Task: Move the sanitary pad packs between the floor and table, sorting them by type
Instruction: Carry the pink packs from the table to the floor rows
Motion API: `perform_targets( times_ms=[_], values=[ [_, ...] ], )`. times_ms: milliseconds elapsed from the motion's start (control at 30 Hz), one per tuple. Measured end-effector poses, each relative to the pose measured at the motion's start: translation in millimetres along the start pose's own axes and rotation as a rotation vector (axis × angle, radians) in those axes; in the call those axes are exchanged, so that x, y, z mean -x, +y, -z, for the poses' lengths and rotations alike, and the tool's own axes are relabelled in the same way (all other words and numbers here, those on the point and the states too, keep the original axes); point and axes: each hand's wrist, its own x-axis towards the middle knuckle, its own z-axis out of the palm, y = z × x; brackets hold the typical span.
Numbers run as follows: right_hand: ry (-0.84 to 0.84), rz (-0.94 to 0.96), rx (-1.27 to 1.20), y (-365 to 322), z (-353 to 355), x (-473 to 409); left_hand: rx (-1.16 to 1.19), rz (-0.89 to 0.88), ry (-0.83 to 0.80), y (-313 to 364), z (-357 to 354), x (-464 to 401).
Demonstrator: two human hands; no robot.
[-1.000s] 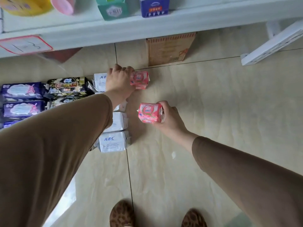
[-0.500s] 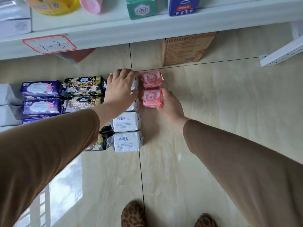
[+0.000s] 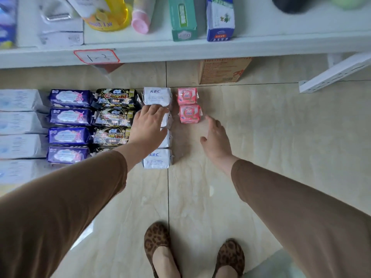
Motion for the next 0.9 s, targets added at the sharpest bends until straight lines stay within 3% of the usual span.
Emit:
perform_targets(
  times_ms=[200, 400, 500, 567, 900],
  values=[
    [-0.137, 0.037, 0.119, -30, 122, 114, 0.007, 0.064, -0.138, 66, 102, 77],
    [-0.168, 0.061, 0.151, -104, 289, 199, 0.094, 0.065, -0.144, 149, 268, 128],
    [-0.113, 0.060, 0.105, -145, 354, 217, 0.143, 0.074, -0.089, 180, 340, 133],
    [-0.068, 0.091, 0.070, -189, 431, 254, 0.174, 0.056, -0.041, 213, 428, 155],
    [0.140, 0.338, 0.065, -309, 570, 256, 0.251, -0.053, 0.250, 236, 595, 136]
  ],
)
